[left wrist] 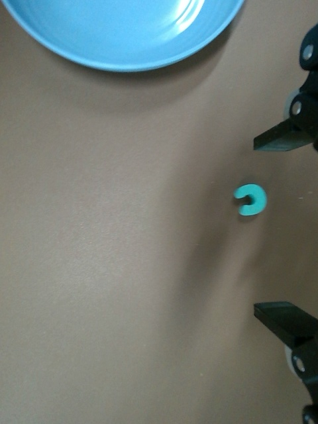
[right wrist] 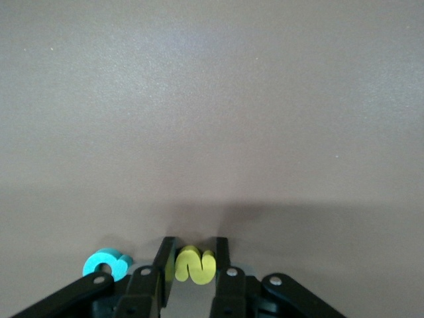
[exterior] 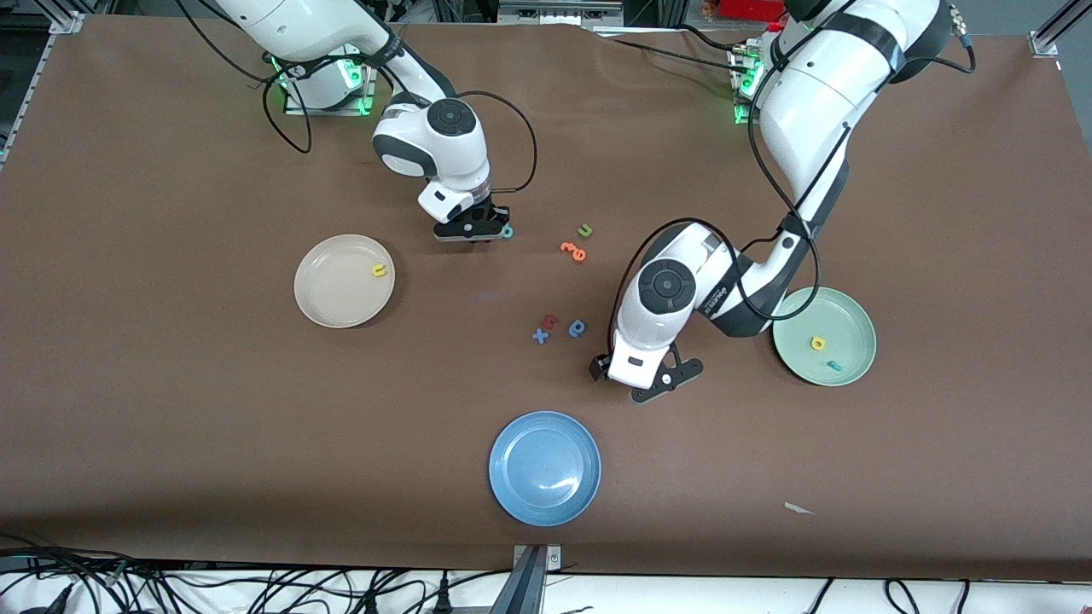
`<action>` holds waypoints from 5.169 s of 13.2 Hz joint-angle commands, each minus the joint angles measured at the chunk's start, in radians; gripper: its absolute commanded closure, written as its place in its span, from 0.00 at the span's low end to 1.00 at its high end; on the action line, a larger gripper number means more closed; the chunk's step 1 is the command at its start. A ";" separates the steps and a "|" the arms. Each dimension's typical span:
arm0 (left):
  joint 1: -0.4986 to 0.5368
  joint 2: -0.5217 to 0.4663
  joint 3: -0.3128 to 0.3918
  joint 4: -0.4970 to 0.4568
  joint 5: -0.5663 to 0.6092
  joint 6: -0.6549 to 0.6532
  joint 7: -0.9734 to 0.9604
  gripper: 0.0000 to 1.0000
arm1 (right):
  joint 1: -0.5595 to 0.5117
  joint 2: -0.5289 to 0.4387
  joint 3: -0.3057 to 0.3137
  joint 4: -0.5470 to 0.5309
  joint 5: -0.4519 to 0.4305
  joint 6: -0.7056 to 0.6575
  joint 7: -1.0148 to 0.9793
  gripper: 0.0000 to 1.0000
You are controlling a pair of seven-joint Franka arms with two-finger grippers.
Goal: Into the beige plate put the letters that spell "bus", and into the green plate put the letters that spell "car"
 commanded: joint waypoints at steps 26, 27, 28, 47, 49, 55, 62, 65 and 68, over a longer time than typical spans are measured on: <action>-0.107 0.132 0.076 0.136 -0.027 -0.026 -0.037 0.55 | -0.272 -0.296 -0.141 -0.096 0.407 -0.197 -0.981 0.88; -0.109 0.132 0.076 0.136 -0.034 -0.027 -0.038 0.55 | -0.272 -0.288 -0.141 -0.096 0.408 -0.191 -0.978 0.72; -0.111 0.131 0.076 0.135 -0.045 -0.027 -0.040 0.55 | -0.272 -0.282 -0.141 -0.096 0.408 -0.190 -0.975 0.58; -0.106 0.120 0.079 0.127 -0.030 -0.033 -0.034 0.77 | 0.054 -0.070 -0.043 0.081 0.413 -0.104 -0.152 0.17; -0.098 0.105 0.079 0.129 -0.031 -0.056 -0.017 0.79 | 0.088 -0.026 -0.044 0.112 0.392 -0.102 -0.099 0.17; -0.040 0.053 0.075 0.121 -0.045 -0.144 0.164 0.81 | 0.128 0.085 -0.052 0.180 0.220 -0.102 0.057 0.17; 0.119 -0.097 0.075 -0.061 -0.042 -0.151 0.535 0.82 | 0.128 0.102 -0.052 0.174 0.209 -0.101 0.074 0.43; 0.217 -0.183 0.075 -0.178 -0.028 -0.150 0.731 0.82 | 0.128 0.102 -0.052 0.172 0.209 -0.102 0.076 0.48; 0.313 -0.268 0.075 -0.299 -0.008 -0.133 0.886 0.82 | 0.128 0.102 -0.052 0.172 0.209 -0.101 0.076 0.54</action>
